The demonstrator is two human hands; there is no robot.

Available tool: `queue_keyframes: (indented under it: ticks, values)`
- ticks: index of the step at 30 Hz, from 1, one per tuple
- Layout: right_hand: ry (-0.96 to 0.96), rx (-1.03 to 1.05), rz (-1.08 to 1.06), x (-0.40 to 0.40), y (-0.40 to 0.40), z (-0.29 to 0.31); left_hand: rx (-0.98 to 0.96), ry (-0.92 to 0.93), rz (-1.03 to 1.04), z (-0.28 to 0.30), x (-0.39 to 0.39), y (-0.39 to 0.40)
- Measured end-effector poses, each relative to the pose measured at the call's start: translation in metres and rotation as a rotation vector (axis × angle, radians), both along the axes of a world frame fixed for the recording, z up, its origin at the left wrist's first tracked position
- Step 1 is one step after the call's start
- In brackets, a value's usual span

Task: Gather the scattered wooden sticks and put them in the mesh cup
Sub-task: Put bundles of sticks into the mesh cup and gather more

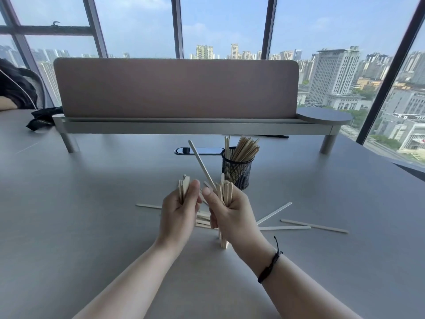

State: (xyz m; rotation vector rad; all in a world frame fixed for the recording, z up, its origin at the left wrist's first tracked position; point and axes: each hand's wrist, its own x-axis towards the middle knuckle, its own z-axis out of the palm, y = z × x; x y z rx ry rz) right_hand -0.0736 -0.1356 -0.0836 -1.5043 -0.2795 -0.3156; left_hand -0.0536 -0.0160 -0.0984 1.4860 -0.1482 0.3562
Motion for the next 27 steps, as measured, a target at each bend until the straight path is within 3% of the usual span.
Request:
queue_keyframes:
  ticks: [12,17,23,27]
  values:
    - [-0.002,-0.075,0.08,-0.002,-0.002,-0.009,-0.065,-0.119,-0.078,0.018,-0.018,-0.01]
    - [-0.007,-0.09,0.137,-0.003,-0.007,-0.006,0.038,-0.209,-0.069,0.016,-0.014,-0.009]
    - [-0.024,-0.062,0.077,-0.006,-0.006,-0.001,0.086,-0.205,-0.077,0.017,-0.017,-0.007]
    - [-0.012,0.036,0.031,-0.006,-0.012,0.006,-0.083,-0.092,-0.112,0.015,-0.015,-0.005]
